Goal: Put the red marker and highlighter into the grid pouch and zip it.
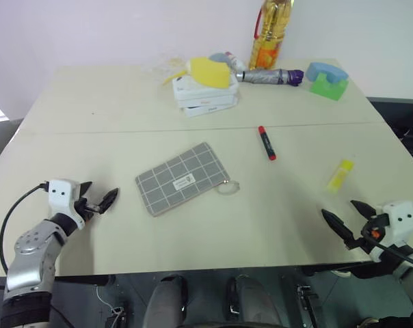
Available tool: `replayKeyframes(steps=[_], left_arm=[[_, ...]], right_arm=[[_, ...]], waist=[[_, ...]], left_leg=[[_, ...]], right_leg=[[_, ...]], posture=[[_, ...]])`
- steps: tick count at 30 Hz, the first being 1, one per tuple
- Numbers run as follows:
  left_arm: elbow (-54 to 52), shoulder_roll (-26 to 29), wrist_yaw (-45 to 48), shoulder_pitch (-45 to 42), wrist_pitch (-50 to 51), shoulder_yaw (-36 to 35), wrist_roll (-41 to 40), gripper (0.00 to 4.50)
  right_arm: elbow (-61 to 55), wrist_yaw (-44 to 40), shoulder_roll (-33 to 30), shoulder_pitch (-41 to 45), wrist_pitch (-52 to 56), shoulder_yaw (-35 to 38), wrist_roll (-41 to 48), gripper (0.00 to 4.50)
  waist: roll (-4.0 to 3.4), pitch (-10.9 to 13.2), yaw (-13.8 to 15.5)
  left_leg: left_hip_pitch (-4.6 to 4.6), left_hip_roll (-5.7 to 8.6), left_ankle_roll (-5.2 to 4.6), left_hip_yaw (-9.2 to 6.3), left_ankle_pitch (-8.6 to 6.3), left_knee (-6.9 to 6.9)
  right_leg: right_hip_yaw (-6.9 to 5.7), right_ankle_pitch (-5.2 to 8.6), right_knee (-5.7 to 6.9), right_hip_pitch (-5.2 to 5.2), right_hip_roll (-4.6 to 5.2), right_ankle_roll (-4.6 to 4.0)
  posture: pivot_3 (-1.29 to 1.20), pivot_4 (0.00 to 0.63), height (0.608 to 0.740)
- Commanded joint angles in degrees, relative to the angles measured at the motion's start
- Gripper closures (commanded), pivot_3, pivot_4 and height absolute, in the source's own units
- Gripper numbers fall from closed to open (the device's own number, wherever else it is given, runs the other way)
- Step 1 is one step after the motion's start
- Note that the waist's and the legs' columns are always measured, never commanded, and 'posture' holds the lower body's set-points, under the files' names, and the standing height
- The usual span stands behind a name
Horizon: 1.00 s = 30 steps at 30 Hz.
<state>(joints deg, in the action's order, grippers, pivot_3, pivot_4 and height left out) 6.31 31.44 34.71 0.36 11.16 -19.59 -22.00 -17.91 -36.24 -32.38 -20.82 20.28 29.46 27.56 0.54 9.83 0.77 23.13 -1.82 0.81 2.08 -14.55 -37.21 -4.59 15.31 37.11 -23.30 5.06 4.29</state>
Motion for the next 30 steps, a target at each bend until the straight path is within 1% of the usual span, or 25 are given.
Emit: replayKeyframes(steps=[1, 6, 10, 13, 17, 18, 19, 20, 21, 22, 26, 27, 30], left_arm=[[-0.5, -0.2, -0.4, 1.0, 0.5, -0.6, 0.0, 0.02], [-0.2, -0.9, 0.1, 0.5, -0.1, -0.8, -0.9, 0.02], [0.1, -0.9, -0.1, 0.3, -0.4, -0.2, 0.1, 0.02], [0.5, -2.2, -0.8, -0.1, -3.4, 0.2, 1.0, 0.02], [0.6, -4.0, -1.7, -0.3, -5.6, 0.9, 2.1, 0.02], [0.7, -4.4, -1.7, -0.4, -6.1, 1.2, 2.3, 0.02], [0.8, -4.6, -1.7, -0.6, -6.4, 1.4, 2.5, 0.0], [1.1, -4.7, -1.5, -0.9, -6.9, 1.6, 2.6, 0.0], [1.3, -4.8, -1.3, -1.2, -7.3, 1.7, 2.7, 0.0], [1.6, -4.8, -1.0, -1.4, -7.5, 1.7, 2.8, 0.0], [2.7, -4.7, 0.2, -2.4, -9.2, 2.2, 3.1, 0.0], [2.8, -4.6, 0.7, -2.6, -9.7, 2.5, 3.2, 0.0], [2.8, -4.2, 1.6, -2.5, -10.9, 3.0, 3.7, 0.0]], right_arm=[[-0.6, -0.2, 0.2, -0.4, -1.3, 0.7, 0.0, 0.01], [-2.1, -0.1, 0.3, -0.4, -0.5, 0.0, 0.3, 0.01], [-5.1, 0.3, 0.4, 0.7, 1.2, -2.0, 1.4, 0.01], [-9.6, 2.3, 0.4, 5.2, 4.8, -7.8, 2.0, 0.01], [-12.5, 5.9, 3.4, 13.5, 7.6, -16.0, 1.3, 0.01], [-11.8, 7.3, 4.7, 17.3, 8.7, -19.2, 0.0, 0.01], [-11.1, 8.3, 5.6, 20.0, 9.5, -21.5, -0.8, 0.54], [-9.6, 9.7, 6.5, 22.9, 10.5, -24.3, -2.6, 0.89], [-7.9, 10.9, 7.3, 25.4, 11.6, -26.8, -4.4, 1.41], [-6.5, 11.8, 7.9, 27.1, 12.0, -28.5, -5.8, 1.84], [-0.5, 15.0, 13.5, 34.9, 12.5, -33.0, -8.5, 4.0], [1.5, 15.3, 14.3, 36.9, 13.0, -35.1, -10.0, 4.44], [6.9, 17.1, 17.0, 41.3, 14.0, -39.5, -14.0, 4.44]], waist=[[0.0, 0.0, 0.0], [-0.02, 0.0, 0.0], [-0.03, 0.0, 0.0], [-0.03, 0.0, 0.0], [-0.02, 0.0, 0.0], [0.0, -0.1, 0.0], [0.0, -0.1, 0.0], [-0.01, -0.1, 0.0], [0.02, -0.1, 0.0], [0.03, -0.1, 0.0], [0.04, -0.1, 0.1], [0.04, -0.1, 0.0], [0.04, -0.1, -0.2]], left_leg=[[0.0, 0.0, 0.0, 0.0, 0.0, 0.0], [0.0, 0.0, 0.0, 0.01, 0.0, 0.0], [0.0, 0.0, 0.0, 0.0, 0.0, -0.01], [0.0, 0.0, 0.0, 0.0, 0.0, -0.01], [0.0, 0.0, 0.0, -0.04, 0.0, -0.03], [0.0, 0.0, 0.0, -0.05, 0.0, -0.03], [0.01, 0.01, 0.0, -0.06, 0.0, -0.03], [0.01, 0.01, 0.0, -0.05, 0.0, -0.05], [0.02, 0.02, 0.0, -0.04, 0.0, -0.06], [0.02, 0.02, 0.0, -0.05, 0.0, -0.07], [0.06, 0.05, 0.0, -0.06, 0.0, -0.07], [0.07, 0.05, 0.0, -0.05, 0.0, -0.07], [0.06, 0.04, 0.0, -0.04, 0.0, -0.08]], right_leg=[[0.0, 0.0, 0.0, 0.0, 0.0, 0.0], [0.0, 0.0, 0.0, 0.0, 0.0, 0.0], [0.0, 0.0, 0.0, 0.0, 0.0, 0.0], [0.0, 0.0, 0.0, 0.0, 0.0, 0.0], [0.01, -0.01, 0.03, 0.0, -0.03, -0.01], [0.0, -0.01, 0.03, 0.0, -0.03, -0.01], [-0.01, -0.01, 0.03, 0.0, -0.03, -0.01], [-0.01, -0.01, 0.03, 0.0, -0.02, -0.01], [0.0, -0.02, 0.03, -0.01, 0.0, -0.01], [-0.01, -0.02, 0.03, 0.0, -0.01, -0.01], [-0.05, -0.01, 0.03, -0.02, -0.01, -0.01], [-0.05, -0.02, 0.04, -0.02, 0.0, -0.01], [-0.04, -0.03, 0.08, -0.05, -0.02, -0.02]], posture=[[0.0, 0.15, 0.74], [0.0, 0.15, 0.74], [0.0, 0.15, 0.74], [0.0, 0.15, 0.74], [0.0, 0.15, 0.74], [0.0, 0.15, 0.74], [0.0, 0.15, 0.74], [0.0, 0.15, 0.74], [0.0, 0.15, 0.74], [0.0, 0.15, 0.74], [0.0, 0.15, 0.74], [0.0, 0.15, 0.74], [0.0, 0.15, 0.74]])
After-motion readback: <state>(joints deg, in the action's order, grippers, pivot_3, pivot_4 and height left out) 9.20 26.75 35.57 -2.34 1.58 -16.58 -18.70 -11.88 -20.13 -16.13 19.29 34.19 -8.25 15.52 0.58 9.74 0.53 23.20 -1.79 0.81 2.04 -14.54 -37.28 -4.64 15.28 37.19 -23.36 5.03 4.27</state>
